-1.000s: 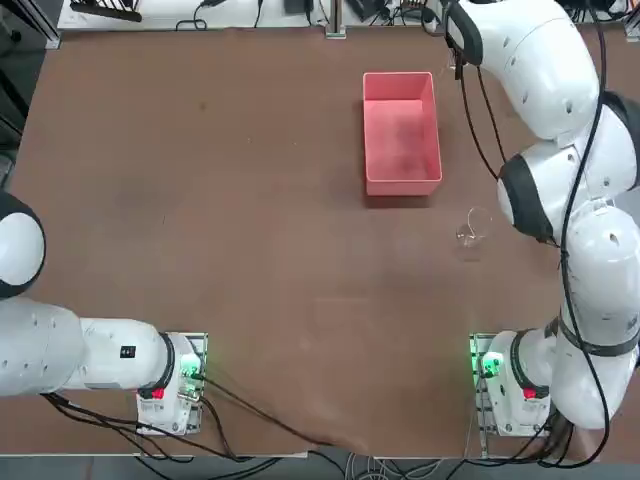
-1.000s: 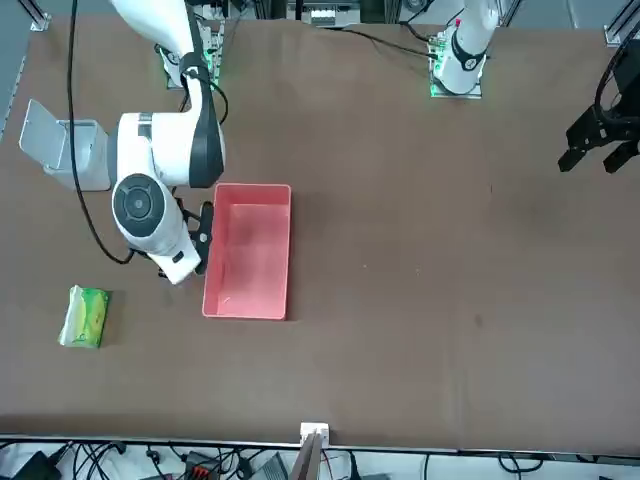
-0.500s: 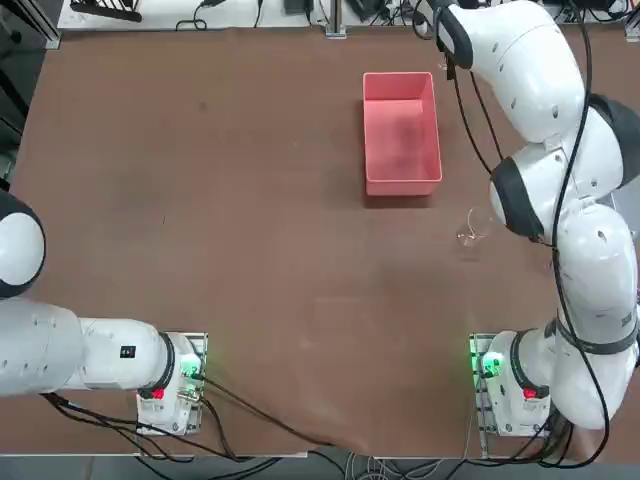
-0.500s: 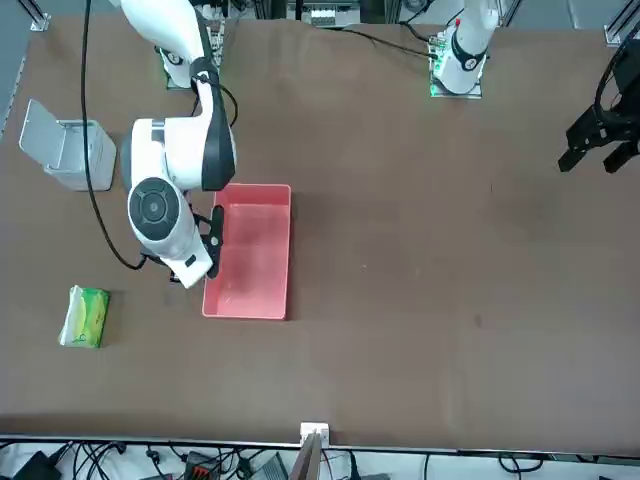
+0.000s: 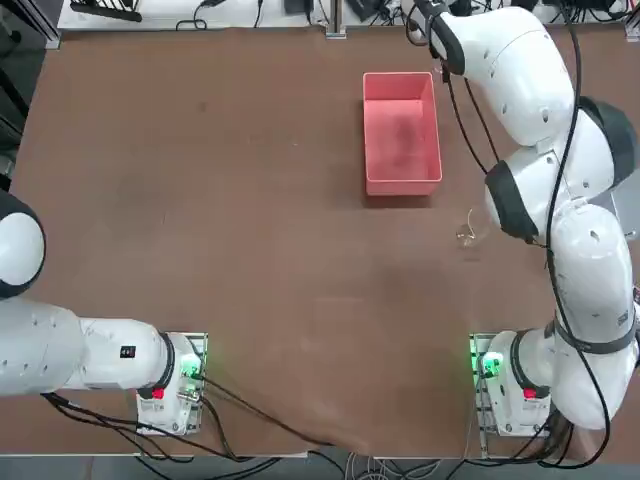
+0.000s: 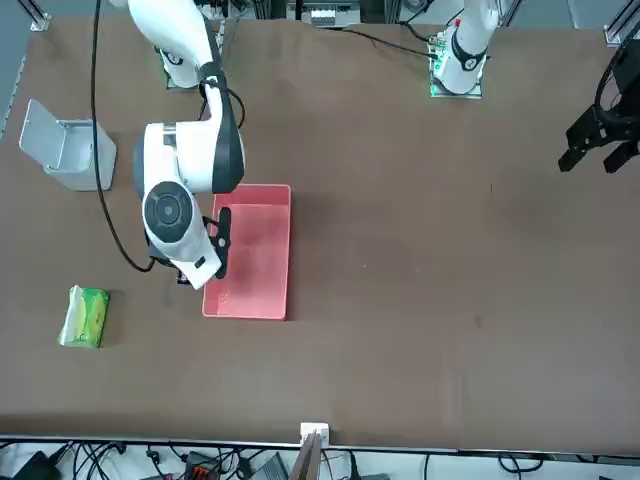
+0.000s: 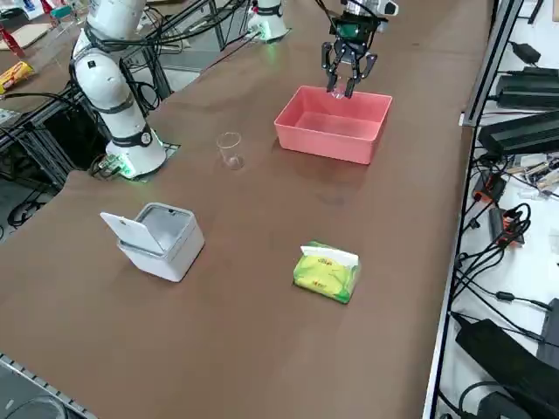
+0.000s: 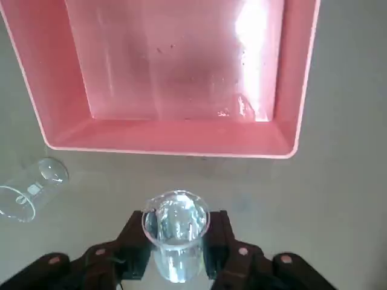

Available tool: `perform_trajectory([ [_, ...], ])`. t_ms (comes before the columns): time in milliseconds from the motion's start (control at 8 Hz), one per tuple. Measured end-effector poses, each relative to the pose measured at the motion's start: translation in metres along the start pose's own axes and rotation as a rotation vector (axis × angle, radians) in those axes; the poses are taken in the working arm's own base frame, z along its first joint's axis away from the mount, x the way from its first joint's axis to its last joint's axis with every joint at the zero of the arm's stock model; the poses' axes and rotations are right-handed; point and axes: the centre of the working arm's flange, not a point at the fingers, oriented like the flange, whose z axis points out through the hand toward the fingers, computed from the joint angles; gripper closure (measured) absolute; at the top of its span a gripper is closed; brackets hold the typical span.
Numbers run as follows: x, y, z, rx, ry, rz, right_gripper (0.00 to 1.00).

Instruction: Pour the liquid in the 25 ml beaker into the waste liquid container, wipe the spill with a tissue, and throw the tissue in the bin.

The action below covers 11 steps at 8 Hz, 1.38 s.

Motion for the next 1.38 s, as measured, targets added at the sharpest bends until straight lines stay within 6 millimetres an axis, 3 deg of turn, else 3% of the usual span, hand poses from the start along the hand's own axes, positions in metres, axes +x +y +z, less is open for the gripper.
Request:
perform_trajectory([
  [875,0.045,-0.009,0.012,-0.034,-0.133,-0.023,0.53],
  [1375,0.075,-0.008,0.035,-0.056,-0.251,-0.047,0.53],
])
